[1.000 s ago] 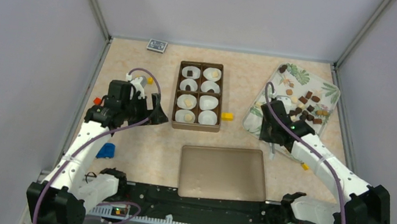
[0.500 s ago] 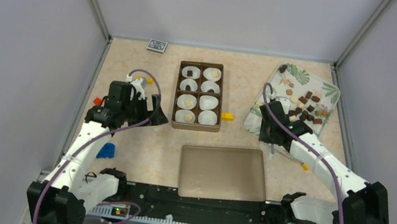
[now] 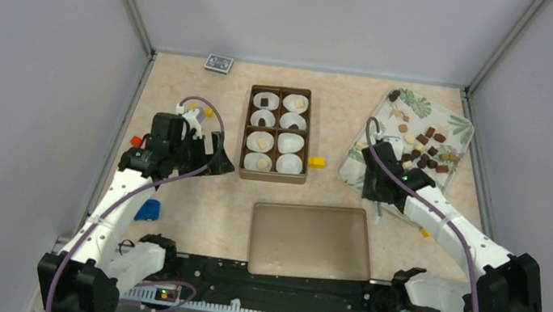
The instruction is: Pack the chocolate
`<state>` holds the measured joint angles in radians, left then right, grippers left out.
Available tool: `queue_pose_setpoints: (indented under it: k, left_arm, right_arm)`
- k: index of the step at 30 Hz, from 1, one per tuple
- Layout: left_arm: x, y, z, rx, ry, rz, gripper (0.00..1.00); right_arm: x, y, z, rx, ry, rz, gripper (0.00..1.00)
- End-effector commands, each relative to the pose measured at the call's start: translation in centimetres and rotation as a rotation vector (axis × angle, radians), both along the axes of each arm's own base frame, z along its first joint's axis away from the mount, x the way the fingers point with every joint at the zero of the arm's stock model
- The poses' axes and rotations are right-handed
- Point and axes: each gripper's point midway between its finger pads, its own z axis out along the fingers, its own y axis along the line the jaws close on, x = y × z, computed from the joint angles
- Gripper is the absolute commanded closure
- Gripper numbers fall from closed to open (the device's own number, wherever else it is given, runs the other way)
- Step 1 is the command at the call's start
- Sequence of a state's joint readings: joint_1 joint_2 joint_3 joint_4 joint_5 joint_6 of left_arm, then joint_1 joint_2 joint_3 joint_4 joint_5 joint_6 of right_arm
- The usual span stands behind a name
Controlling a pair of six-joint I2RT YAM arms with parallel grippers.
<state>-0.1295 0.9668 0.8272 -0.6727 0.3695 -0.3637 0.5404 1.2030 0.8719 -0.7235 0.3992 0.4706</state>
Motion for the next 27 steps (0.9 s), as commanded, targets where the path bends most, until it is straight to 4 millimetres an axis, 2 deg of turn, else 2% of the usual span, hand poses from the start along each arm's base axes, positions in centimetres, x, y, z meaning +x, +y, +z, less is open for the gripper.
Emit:
queue_pose_setpoints:
  k: [1,6,8,11,15,18,21,27]
  left_arm:
    - [0.5,-0.1,0.6,-0.007,-0.042,-0.003,0.01]
    - [0.7,0.4,0.6,0.01,-0.047,0.019,0.01]
    - [0.8,1.0,0.5,0.033,-0.039,0.06,0.01]
    - [0.8,1.4,0.4,0.049,-0.037,0.083,0.01]
    - [0.4,1.4,0.5,0.049,-0.036,0.07,0.01]
    - [0.1,1.5,0.9,0.056,-0.043,0.067,0.01]
    - [-0.2,1.5,1.2,0.056,-0.049,0.061,0.01]
    - [-0.5,1.5,1.2,0.056,-0.047,0.06,0.01]
  right_arm:
    - [1.6,1.0,5.5,0.078,-0.143,0.025,1.0]
    - [2.1,4.4,10.2,0.169,-0.236,0.131,1.0]
    - [2.2,7.0,11.7,0.214,-0.264,0.2,1.0]
    - [2.1,11.5,12.5,0.236,-0.268,0.306,1.0]
    - [3.3,16.3,11.2,0.214,-0.246,0.389,1.0]
    - [4.6,18.8,9.6,0.204,-0.223,0.413,1.0]
    - [5.6,19.9,8.5,0.19,-0.212,0.415,1.0]
    - [6.5,20.5,6.8,0.155,-0.193,0.411,0.98]
